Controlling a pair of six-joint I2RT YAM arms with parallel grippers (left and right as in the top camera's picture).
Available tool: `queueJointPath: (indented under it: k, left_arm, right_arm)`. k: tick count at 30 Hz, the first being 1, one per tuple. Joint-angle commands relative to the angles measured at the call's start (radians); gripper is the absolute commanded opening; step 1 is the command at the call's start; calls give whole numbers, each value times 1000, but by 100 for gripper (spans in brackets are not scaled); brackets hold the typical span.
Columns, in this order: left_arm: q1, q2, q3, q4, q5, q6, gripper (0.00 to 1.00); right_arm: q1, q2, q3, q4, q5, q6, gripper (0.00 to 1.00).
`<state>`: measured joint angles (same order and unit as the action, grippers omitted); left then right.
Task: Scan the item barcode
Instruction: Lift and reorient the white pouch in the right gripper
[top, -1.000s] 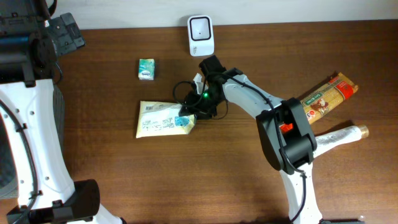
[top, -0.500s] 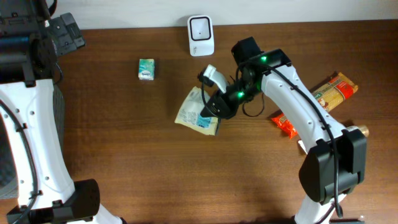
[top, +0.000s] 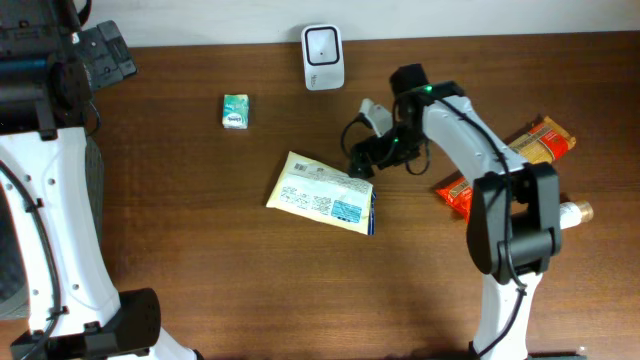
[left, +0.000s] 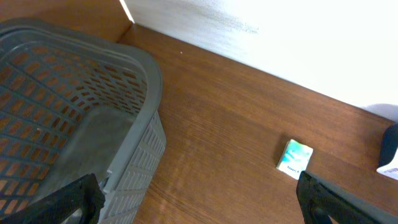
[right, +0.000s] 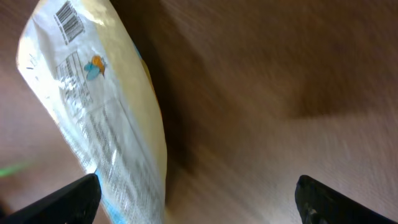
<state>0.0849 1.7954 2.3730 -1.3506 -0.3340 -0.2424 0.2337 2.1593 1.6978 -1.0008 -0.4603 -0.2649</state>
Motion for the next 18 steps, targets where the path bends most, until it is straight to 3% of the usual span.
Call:
queueJointPath:
  k: [1,4,5,6,7,10,14,18]
  left_arm:
    - [3,3,0,2,-11,12,99]
    - [3,3,0,2,-11,12,99]
    - [3,3,0,2,-11,12,99]
    - [3,3,0,2,-11,12,99]
    - [3,3,0,2,-11,12,99]
    - [3,3,0,2,-11,12,99]
    - [3,3,0,2,-11,12,99]
    - [3,3,0,2,-10,12,99]
  right_arm:
    - [92,59,0,33,13,-163,99]
    - [173,97,0,-65,53,-165,98]
    - [180,105,0,-102,62,-165,88]
    - [180,114,-5,-117,77,-159,74]
    - [174,125,-29,-104,144,-77,38]
    - [118,125,-48,-51,158,68,7]
    - [83,97,-10,-7,159,104,4]
    - [183,-75,58,-3,332,48,4]
